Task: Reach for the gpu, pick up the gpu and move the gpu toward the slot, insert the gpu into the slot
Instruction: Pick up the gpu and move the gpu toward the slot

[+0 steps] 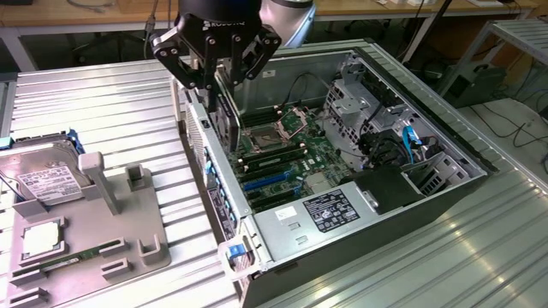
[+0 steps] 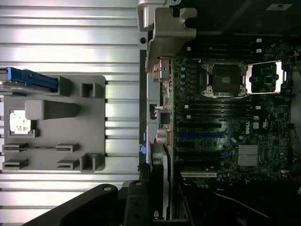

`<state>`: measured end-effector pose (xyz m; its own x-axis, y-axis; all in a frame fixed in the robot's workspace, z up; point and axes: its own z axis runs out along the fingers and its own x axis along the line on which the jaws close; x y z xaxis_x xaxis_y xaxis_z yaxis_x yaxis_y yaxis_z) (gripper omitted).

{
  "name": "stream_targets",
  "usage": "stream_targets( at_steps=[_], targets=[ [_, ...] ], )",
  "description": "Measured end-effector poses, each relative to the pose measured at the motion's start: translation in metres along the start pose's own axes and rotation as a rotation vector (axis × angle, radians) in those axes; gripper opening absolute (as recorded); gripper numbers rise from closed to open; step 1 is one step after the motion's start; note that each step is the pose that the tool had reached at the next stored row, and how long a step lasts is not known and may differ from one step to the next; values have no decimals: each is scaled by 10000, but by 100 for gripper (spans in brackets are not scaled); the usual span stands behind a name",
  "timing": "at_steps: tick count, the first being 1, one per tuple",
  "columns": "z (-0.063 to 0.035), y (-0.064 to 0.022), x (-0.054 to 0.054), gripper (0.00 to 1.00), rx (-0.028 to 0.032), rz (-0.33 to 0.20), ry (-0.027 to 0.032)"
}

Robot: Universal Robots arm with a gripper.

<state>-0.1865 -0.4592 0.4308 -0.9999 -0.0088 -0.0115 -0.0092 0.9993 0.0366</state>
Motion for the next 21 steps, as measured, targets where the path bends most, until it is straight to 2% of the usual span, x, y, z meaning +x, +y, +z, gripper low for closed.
stream_targets(
  at_steps=[7, 15, 21],
  targets=[
    [1, -1, -135, 28, 0, 0, 0],
    [4, -3, -383, 28, -1, -4, 0],
    [6, -5, -531, 28, 0, -6, 1]
  ],
)
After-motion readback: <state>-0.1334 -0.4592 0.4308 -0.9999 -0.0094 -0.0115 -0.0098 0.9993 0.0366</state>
